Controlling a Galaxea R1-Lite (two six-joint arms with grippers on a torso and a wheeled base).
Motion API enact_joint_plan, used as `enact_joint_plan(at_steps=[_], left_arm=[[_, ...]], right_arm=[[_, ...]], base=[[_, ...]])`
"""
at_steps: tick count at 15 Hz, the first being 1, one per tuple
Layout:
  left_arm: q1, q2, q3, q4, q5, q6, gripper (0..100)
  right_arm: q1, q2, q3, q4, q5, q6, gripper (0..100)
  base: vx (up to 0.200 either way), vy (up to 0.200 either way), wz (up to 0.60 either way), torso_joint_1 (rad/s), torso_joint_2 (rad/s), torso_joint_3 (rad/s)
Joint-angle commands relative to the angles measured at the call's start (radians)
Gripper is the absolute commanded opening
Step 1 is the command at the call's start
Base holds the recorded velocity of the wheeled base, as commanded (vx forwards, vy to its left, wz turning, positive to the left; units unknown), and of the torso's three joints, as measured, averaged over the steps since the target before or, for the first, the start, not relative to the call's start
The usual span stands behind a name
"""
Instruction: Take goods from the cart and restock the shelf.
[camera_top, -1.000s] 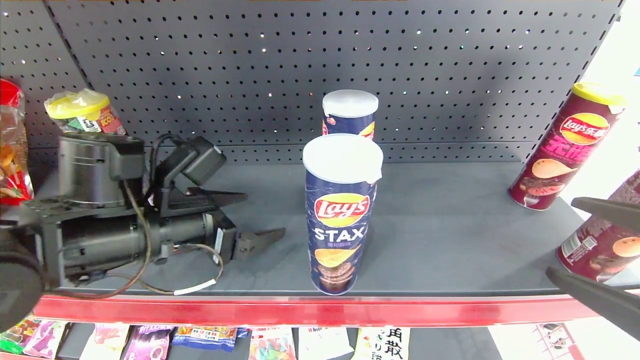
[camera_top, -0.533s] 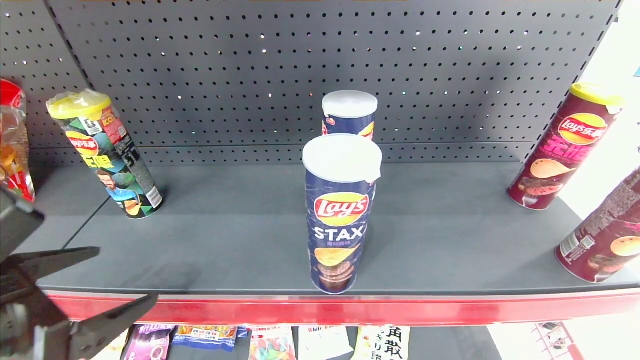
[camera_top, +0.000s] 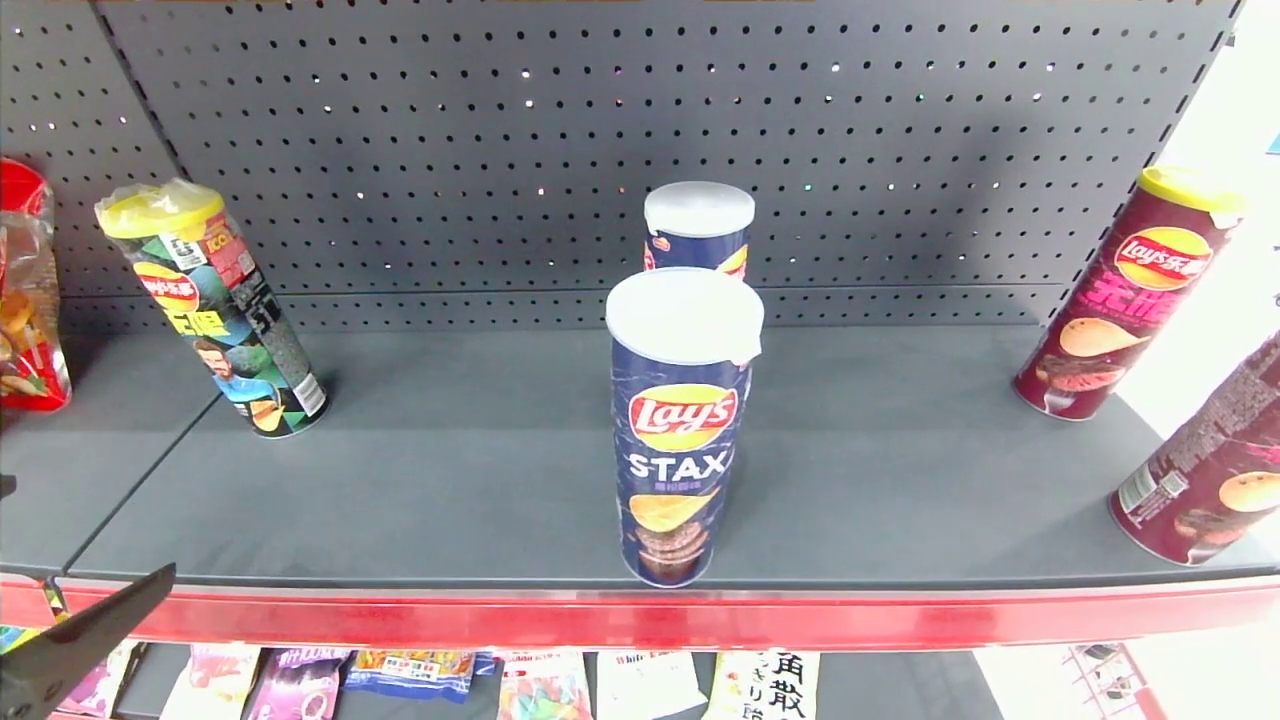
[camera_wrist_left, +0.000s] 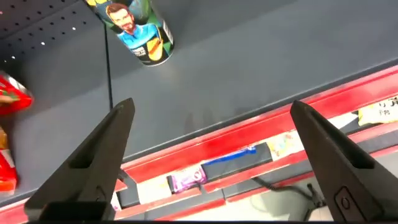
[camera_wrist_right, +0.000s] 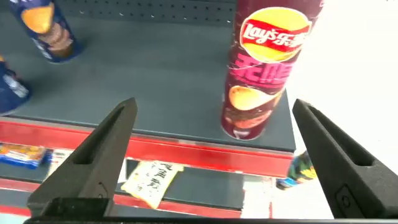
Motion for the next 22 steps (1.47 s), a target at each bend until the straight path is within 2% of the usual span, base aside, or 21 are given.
enact_joint_plan(at_steps=[1, 8, 12, 17, 19, 22], left_arm=[[0.001, -0.004, 0.001, -0.001, 0.001, 0.000, 100], [0.001, -0.010, 0.026, -0.022, -0.007, -0.002, 100], [0.002, -0.011, 0.032, -0.036, -0.001, -0.002, 100], [0.001, -0.014, 0.036, -0.036, -0.002, 0.001, 100], [0.001, -0.021, 0.036, -0.036, -0.002, 0.023, 100], [0.001, -0.033, 0.039, -0.036, -0.002, 0.037, 100]], right_arm=[[-0.005, 0.013, 0.007, 0.000, 0.003, -0.007, 100], [-0.008, 0.039, 0.032, 0.003, 0.000, -0.041, 100], [-0.010, 0.038, 0.030, 0.003, -0.002, -0.069, 100], [-0.013, 0.033, 0.033, 0.003, -0.003, -0.090, 100], [-0.013, 0.032, 0.035, 0.004, -0.003, -0.090, 100], [-0.013, 0.033, 0.035, 0.004, -0.003, -0.092, 100]], base=[[-0.200, 0.000, 0.00, 0.007, 0.00, 0.002], [-0.200, 0.000, 0.00, 0.003, 0.00, 0.002], [0.000, 0.000, 0.00, 0.000, 0.00, 0.000], [0.000, -0.200, 0.00, 0.008, 0.01, 0.003], [0.000, -0.200, 0.00, 0.012, 0.00, -0.002], [0.000, -0.200, 0.00, -0.002, 0.00, 0.005]])
